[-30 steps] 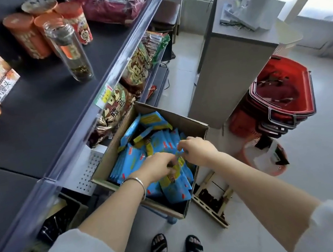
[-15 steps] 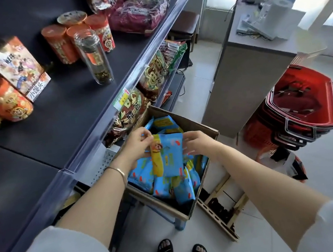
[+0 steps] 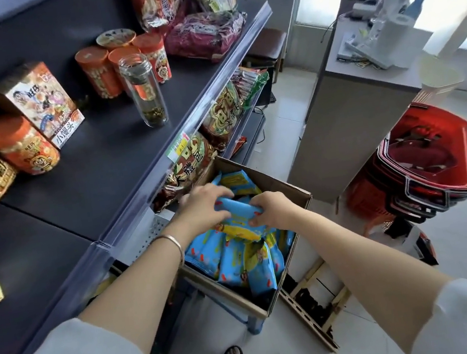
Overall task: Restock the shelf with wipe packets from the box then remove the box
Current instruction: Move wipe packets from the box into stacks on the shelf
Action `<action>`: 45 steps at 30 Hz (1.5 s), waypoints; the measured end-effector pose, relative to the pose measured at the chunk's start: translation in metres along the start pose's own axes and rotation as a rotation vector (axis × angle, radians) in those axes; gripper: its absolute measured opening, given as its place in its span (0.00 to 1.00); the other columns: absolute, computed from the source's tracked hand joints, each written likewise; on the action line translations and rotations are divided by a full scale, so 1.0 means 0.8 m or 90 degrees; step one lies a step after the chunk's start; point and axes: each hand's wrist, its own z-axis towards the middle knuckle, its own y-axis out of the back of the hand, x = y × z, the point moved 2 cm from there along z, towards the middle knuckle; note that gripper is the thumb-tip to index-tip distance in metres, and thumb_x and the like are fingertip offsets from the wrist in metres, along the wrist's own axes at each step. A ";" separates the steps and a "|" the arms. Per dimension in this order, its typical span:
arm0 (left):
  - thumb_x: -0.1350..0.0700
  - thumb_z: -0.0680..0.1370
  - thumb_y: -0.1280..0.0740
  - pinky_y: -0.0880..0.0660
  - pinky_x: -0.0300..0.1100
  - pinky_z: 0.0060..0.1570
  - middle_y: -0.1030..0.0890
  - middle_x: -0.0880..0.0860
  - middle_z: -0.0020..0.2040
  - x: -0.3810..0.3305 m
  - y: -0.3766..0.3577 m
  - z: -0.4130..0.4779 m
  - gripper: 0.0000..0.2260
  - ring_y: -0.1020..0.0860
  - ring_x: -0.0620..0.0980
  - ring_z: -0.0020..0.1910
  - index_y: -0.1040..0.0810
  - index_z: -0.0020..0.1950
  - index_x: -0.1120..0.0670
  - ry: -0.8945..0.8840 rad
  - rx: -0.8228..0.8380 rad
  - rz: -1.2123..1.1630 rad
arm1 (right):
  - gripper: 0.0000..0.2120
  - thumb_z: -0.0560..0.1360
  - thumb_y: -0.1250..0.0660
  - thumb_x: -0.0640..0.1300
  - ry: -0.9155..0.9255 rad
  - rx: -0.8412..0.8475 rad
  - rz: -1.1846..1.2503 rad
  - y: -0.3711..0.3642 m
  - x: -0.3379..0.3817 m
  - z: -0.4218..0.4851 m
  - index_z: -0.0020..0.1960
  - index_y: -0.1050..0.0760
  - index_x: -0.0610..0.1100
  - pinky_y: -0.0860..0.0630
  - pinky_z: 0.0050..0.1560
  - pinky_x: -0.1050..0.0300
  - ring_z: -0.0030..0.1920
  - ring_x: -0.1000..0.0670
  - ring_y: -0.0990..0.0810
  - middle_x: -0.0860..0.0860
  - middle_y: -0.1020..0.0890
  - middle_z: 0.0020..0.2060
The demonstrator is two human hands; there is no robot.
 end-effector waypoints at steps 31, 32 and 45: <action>0.49 0.78 0.36 0.35 0.47 0.47 0.20 0.50 0.46 0.067 0.025 -0.005 0.07 0.22 0.56 0.50 0.28 0.48 0.51 0.131 -0.108 0.146 | 0.05 0.74 0.41 0.37 -0.131 -0.020 -0.218 -0.025 0.024 0.032 0.44 0.31 0.46 0.31 0.39 0.54 0.40 0.44 0.28 0.50 0.31 0.35; 0.49 0.78 0.36 0.36 0.46 0.47 0.20 0.50 0.47 0.071 0.027 -0.006 0.07 0.22 0.56 0.50 0.28 0.49 0.51 0.140 -0.109 0.142 | 0.08 0.74 0.42 0.34 -0.128 -0.048 -0.212 -0.026 0.028 0.036 0.44 0.31 0.47 0.32 0.39 0.54 0.40 0.43 0.28 0.50 0.31 0.36; 0.49 0.78 0.36 0.35 0.45 0.45 0.26 0.47 0.40 0.083 0.012 -0.004 0.06 0.22 0.55 0.49 0.31 0.46 0.49 0.140 -0.062 0.115 | 0.25 0.72 0.28 0.47 -0.202 0.011 -0.141 -0.047 -0.022 0.052 0.61 0.36 0.41 0.26 0.46 0.48 0.56 0.39 0.25 0.43 0.29 0.57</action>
